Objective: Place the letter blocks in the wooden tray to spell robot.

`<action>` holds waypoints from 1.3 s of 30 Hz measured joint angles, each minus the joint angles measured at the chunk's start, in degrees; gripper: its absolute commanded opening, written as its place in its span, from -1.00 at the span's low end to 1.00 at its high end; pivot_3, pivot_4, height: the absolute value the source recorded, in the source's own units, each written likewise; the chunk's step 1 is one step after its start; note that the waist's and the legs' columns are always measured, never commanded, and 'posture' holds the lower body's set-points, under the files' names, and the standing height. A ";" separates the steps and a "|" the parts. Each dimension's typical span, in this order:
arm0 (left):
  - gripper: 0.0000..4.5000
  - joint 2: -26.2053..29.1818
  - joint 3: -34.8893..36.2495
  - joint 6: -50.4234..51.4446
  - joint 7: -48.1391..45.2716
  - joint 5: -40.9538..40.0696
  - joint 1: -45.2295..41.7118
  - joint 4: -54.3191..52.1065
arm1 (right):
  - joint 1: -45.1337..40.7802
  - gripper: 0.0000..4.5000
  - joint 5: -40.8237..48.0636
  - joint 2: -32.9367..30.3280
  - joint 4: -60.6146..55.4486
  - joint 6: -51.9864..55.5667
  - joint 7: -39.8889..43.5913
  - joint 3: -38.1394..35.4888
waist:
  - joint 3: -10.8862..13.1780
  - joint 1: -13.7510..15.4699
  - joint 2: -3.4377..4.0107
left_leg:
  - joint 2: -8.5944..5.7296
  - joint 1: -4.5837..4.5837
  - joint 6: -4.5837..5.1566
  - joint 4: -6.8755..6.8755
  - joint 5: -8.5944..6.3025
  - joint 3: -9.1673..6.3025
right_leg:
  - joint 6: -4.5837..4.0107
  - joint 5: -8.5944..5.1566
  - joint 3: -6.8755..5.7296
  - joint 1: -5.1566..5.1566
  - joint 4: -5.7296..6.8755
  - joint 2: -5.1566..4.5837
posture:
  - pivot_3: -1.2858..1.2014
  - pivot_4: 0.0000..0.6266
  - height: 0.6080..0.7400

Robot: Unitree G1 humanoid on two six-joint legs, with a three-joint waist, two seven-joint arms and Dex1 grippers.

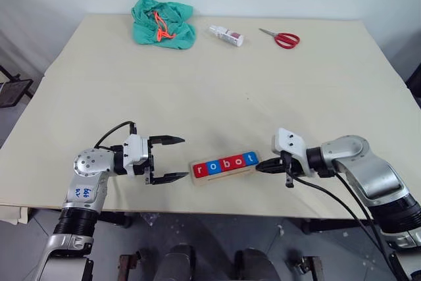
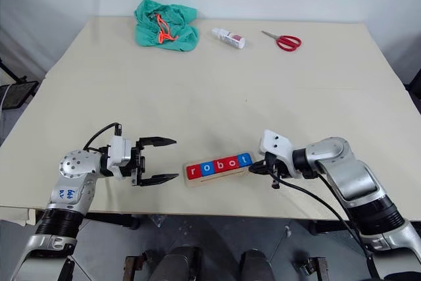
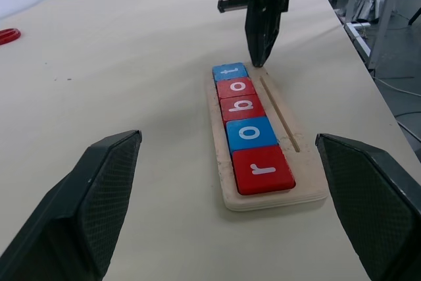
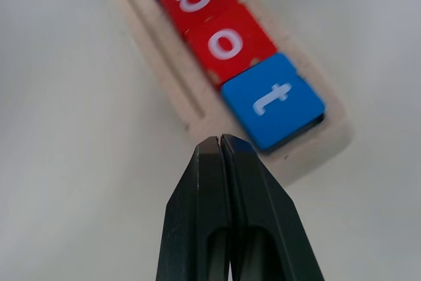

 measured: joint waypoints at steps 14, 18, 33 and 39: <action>1.00 1.64 0.65 8.04 1.61 -0.76 0.00 -0.32 | 4.49 -0.90 3.48 -1.09 2.24 -0.84 -4.34 -11.54 | 0.00 -0.03 0.00 | 0.03 0.01 0.00 -0.02 0.00 0.01 | 0.00 0.00 0.00 0.00 0.00 0.02 | 0.03 -0.52 1.00; 1.00 2.93 0.74 10.53 2.40 -0.74 0.00 -1.48 | 7.04 -0.46 5.16 -1.20 2.47 -2.95 -3.05 -13.14 | 0.00 -0.03 0.00 | 0.01 0.01 0.00 -0.04 0.00 0.03 | 0.00 0.00 0.03 0.00 0.00 0.00 | 0.03 -0.52 1.00; 1.00 3.90 5.08 9.48 9.32 -0.24 1.04 -5.29 | 6.90 0.99 8.48 -2.66 7.35 -10.64 3.42 -16.67 | 0.00 -0.03 -0.01 | 0.01 0.01 0.00 -0.03 0.00 0.04 | 0.00 0.00 0.02 0.02 -0.03 0.00 | 0.03 -0.52 1.00; 1.00 7.02 7.87 10.70 8.50 -2.17 6.36 -10.63 | 6.99 0.99 8.47 -2.70 11.61 -15.45 4.25 -17.89 | 0.00 -0.09 -0.01 | 0.06 0.03 0.00 -0.09 0.00 0.07 | 0.00 0.00 0.03 0.04 -0.12 0.02 | 0.03 -0.52 1.00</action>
